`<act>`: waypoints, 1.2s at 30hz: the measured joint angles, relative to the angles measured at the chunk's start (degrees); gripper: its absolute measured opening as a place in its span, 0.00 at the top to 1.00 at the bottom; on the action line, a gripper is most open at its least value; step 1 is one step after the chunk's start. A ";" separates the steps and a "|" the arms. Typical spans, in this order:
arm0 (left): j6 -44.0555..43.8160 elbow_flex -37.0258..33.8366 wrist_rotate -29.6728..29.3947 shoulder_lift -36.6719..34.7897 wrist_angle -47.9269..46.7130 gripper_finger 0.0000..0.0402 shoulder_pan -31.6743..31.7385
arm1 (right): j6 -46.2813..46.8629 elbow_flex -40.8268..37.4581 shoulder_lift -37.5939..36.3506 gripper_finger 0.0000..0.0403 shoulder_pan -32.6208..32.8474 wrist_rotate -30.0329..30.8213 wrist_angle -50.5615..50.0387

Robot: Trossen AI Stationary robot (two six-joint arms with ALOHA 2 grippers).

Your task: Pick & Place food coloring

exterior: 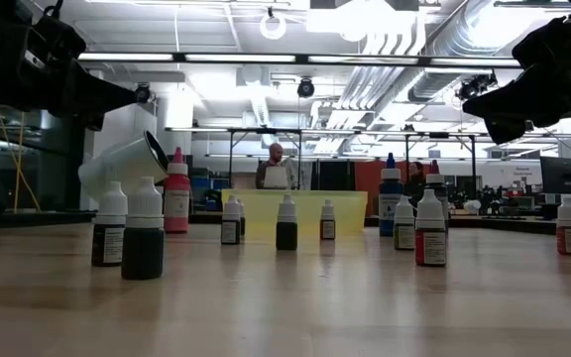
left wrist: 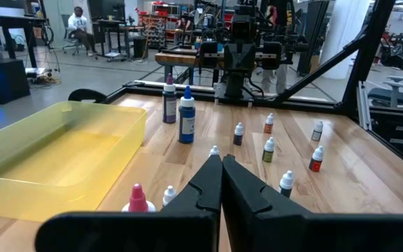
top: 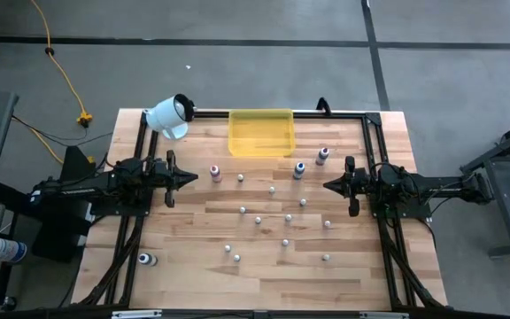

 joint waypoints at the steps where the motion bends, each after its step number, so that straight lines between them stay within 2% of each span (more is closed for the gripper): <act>1: -0.02 0.00 0.01 0.01 0.00 1.00 -0.01 | 0.00 0.00 0.02 1.00 -0.01 0.00 0.00; 16: -0.02 0.94 -0.59 0.00 -0.40 1.00 0.00 | -0.01 0.01 0.02 1.00 -0.02 0.00 0.00; 22: -0.37 7.29 -1.05 -0.07 -0.96 1.00 0.00 | 0.00 0.00 0.01 1.00 -0.01 0.00 0.00; 29: -5.10 16.16 -5.61 -0.01 -6.88 0.99 0.00 | -0.01 -0.01 0.02 1.00 0.00 0.00 0.00; 32: -4.68 20.32 -5.97 0.12 -9.53 0.95 0.00 | 0.01 -0.01 0.01 1.00 -0.01 0.00 0.00; 36: -4.50 26.15 -5.46 0.92 -14.64 0.85 0.00 | -0.01 0.01 0.00 1.00 0.00 0.00 0.00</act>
